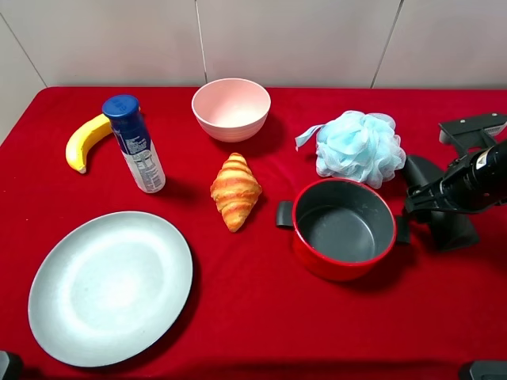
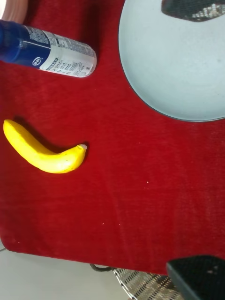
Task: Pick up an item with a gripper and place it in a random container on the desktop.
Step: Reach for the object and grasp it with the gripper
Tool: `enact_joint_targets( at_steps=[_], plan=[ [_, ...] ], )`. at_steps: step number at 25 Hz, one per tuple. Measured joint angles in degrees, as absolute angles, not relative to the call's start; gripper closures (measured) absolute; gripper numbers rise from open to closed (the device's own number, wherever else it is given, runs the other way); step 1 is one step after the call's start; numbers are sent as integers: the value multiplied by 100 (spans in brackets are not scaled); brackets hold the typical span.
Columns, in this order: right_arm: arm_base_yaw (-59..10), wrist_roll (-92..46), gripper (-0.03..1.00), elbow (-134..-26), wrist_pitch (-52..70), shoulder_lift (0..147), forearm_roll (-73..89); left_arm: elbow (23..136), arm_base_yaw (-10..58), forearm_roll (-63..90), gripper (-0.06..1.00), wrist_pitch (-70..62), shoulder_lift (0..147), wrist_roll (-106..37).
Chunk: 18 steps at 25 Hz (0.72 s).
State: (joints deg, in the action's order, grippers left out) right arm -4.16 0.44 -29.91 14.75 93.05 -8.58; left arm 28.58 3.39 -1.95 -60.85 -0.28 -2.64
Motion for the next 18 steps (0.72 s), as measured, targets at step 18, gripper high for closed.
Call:
enact_joint_targets(
  at_steps=[18],
  plan=[
    [-416, 43, 27, -3035, 1206, 9610, -1031, 2858, 339, -195, -4, -6085, -28, -264]
  ],
)
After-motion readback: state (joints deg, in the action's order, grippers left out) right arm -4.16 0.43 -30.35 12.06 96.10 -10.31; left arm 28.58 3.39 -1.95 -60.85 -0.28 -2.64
